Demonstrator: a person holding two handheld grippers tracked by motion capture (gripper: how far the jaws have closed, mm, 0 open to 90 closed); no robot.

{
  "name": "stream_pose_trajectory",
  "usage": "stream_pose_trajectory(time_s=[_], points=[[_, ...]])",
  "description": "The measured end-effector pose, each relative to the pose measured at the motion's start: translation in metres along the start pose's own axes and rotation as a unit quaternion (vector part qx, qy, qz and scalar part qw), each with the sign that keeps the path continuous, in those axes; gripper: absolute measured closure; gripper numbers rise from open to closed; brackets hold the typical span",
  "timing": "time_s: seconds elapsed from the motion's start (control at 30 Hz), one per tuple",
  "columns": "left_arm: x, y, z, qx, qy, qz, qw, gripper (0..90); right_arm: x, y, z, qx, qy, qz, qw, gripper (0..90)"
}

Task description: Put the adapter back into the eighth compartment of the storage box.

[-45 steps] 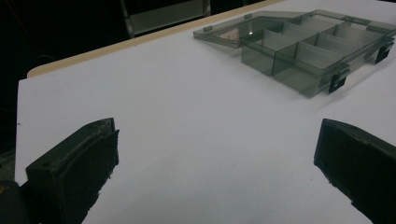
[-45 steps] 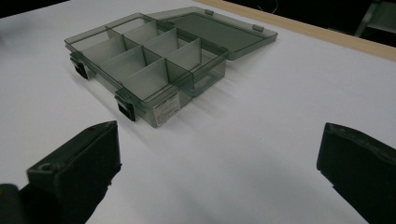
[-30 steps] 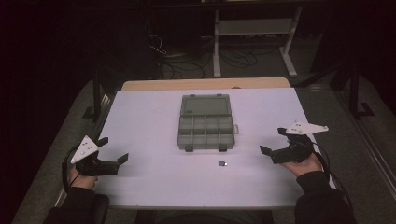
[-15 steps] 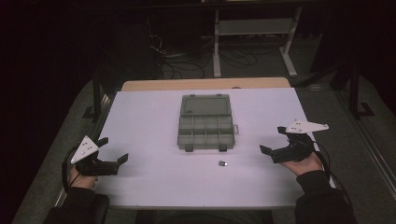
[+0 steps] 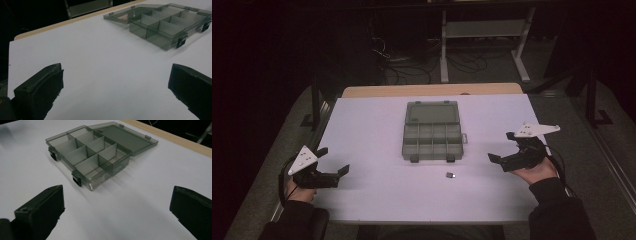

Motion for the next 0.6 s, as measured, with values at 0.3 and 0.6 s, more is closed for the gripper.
stream_pose_trajectory(time_s=[0.3,0.6], points=[[0.0,0.0,0.0,0.001,0.0,0.001,1.0,0.0,0.005,-0.002,0.013,0.011,0.02,0.007,0.9997,0.0],[0.0,0.0,0.0,0.001,0.0,0.001,1.0,0.0,0.01,-0.005,0.023,0.023,0.036,0.014,0.999,0.0]])
Point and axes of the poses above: each handheld gripper's, and its own axes: y roughly backward along the jaws, z roughly out of its top, x roughly to its left, the point moved 2 cm from there along -y, roughly forward along the jaws, and after that the axes turned 15 degrees about x, right-handed, at the moved point
